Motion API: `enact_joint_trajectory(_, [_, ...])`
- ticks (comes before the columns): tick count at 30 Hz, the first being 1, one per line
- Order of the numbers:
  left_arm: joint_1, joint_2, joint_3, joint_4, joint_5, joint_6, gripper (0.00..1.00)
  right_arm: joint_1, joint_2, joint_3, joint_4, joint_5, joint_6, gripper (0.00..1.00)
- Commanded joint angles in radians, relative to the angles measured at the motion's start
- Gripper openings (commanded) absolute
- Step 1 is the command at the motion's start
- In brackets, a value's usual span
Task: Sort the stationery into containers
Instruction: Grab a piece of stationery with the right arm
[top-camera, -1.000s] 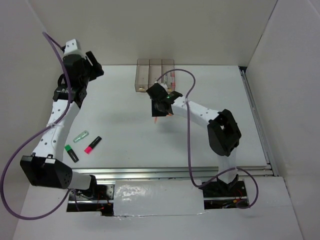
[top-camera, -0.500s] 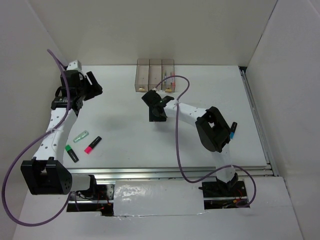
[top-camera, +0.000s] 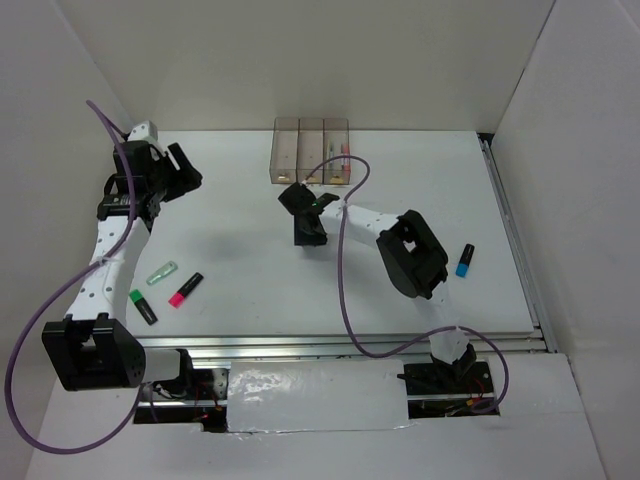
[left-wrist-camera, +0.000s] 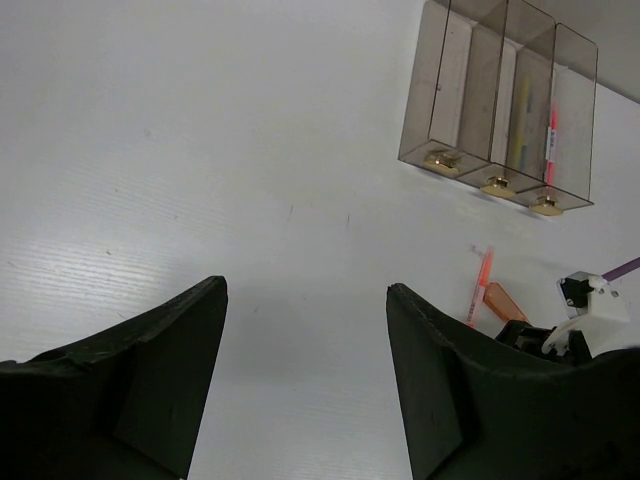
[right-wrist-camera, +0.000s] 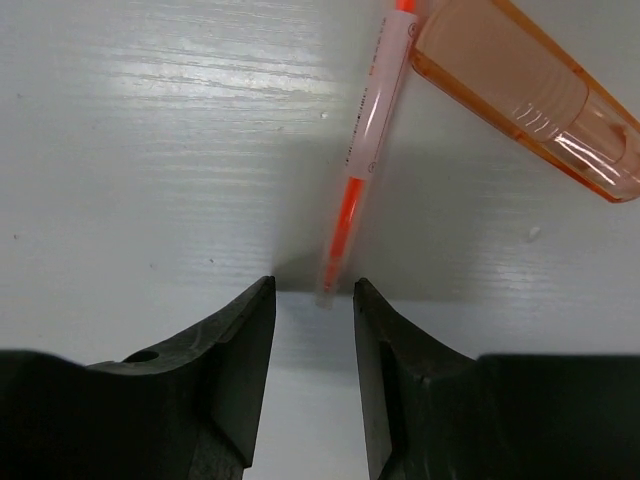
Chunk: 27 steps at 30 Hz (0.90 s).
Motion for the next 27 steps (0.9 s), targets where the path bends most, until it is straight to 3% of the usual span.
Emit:
enact_joint_trajectory(1, [0.017, -0.001, 0.001, 0.042, 0.031, -0.024, 0.77, 0.0, 0.04, 0.058, 0.016, -0.009, 0.009, 0.44])
enact_joint_trajectory(15, [0.044, 0.015, 0.012, 0.036, 0.061, -0.031, 0.77, -0.023, 0.039, 0.041, -0.001, -0.043, 0.026, 0.35])
enact_joint_trajectory(22, [0.051, 0.024, 0.021, 0.03, 0.065, -0.032, 0.77, -0.037, 0.048, 0.057, -0.011, -0.064, 0.021, 0.21])
enact_joint_trajectory(27, [0.056, 0.03, 0.024, 0.021, 0.063, -0.028, 0.76, -0.042, 0.011, -0.008, -0.008, -0.078, 0.013, 0.02])
